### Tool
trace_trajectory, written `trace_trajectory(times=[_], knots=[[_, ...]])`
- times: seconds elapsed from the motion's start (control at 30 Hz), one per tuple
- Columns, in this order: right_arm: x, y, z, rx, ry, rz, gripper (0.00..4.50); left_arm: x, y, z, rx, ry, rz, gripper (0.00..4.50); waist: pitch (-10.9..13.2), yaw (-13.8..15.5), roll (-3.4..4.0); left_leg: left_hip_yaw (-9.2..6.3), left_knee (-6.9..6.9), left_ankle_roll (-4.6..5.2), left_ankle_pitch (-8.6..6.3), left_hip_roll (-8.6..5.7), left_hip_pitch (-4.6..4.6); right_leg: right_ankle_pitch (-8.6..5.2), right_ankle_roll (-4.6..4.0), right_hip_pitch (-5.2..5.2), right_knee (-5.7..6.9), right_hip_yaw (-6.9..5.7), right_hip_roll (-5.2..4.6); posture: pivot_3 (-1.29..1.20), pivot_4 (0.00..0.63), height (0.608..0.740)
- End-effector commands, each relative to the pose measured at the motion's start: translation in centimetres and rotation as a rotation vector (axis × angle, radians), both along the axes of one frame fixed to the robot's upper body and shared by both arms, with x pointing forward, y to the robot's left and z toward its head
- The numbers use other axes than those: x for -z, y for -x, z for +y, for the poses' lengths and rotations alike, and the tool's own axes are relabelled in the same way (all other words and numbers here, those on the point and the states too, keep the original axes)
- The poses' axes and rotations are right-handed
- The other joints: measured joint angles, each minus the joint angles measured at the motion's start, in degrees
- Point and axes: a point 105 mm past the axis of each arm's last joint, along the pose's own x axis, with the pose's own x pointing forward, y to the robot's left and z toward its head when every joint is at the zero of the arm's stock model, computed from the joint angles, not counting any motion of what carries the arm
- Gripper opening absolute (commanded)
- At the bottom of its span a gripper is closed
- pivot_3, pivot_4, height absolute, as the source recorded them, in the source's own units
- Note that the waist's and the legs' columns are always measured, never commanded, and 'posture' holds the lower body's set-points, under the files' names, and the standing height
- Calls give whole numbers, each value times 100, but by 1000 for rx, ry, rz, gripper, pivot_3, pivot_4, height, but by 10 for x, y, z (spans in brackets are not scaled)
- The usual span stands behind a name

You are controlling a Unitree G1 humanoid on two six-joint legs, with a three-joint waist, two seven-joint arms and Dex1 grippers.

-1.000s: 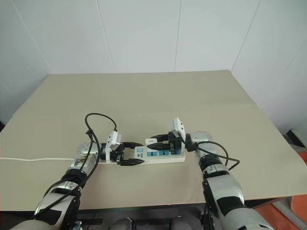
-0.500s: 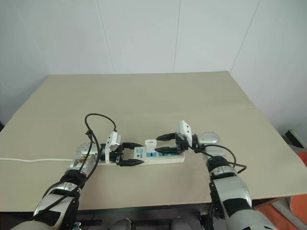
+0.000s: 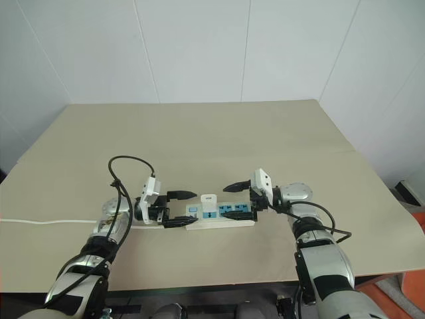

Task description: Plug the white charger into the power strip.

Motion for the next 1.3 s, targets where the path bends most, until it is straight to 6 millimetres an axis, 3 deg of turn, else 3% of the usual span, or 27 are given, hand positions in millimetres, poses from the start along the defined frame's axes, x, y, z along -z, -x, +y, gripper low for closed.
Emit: trace_trajectory(times=[0.03, 0.23, 0.33, 0.47, 0.6, 0.67, 0.9, 1.3], knots=[[-8, 2, -15, -19, 12, -7, 4500, -28, 16, 16, 66, 34, -23, 4470, 5, -16, 1, 0, -2, 0, 0, 0, -4, 3, -5, -4, 0, 1, 0, 0, 150, 740], [-63, -1, -51, 21, 9, -120, 4500, -43, 36, 56, 49, -65, -21, 4470, 43, -12, 40, 5, -9, 1, 1, 1, -82, 13, -23, -96, 7, 9, -1, 0, 150, 740], [-93, 5, -75, 46, 38, -191, 4500, -36, 37, 73, 25, -177, -8, 4470, 60, 22, 45, 8, -16, 1, 0, 0, -83, 12, -23, -96, -4, 6, -3, 0, 150, 740], [-107, 25, -98, 42, 131, -178, 4500, -22, 42, 97, -28, -287, 24, 4470, 63, 29, 45, 15, -22, 1, 0, -1, -83, 9, -23, -94, -19, 5, -11, 0, 150, 740], [-104, 58, -110, -3, 253, -108, 4500, -17, 49, 110, -61, -277, 75, 4470, 64, 42, 43, 19, -28, 7, -4, 1, -94, 1, -31, -106, -19, 5, -14, 0, 150, 740], [-101, 65, -110, -17, 276, -116, 4500, -17, 49, 111, -62, -271, 83, 4470, 65, 49, 41, 19, -27, 11, -7, 3, -92, -4, -35, -107, -15, 3, -13, 0, 150, 740], [-89, 61, -115, 25, 285, -106, 4500, -12, 44, 103, -53, -244, 123, 4470, 67, 29, 38, 25, -3, 7, -4, 3, -82, -17, 3, -100, -6, 9, -11, 0, 150, 740], [-76, 50, -113, 74, 336, -119, 4500, -5, 31, 102, -57, -252, 141, 4470, 67, 59, 38, 24, -8, 7, -4, 1, -94, -3, -24, -105, -9, 9, -10, 0, 150, 740]])
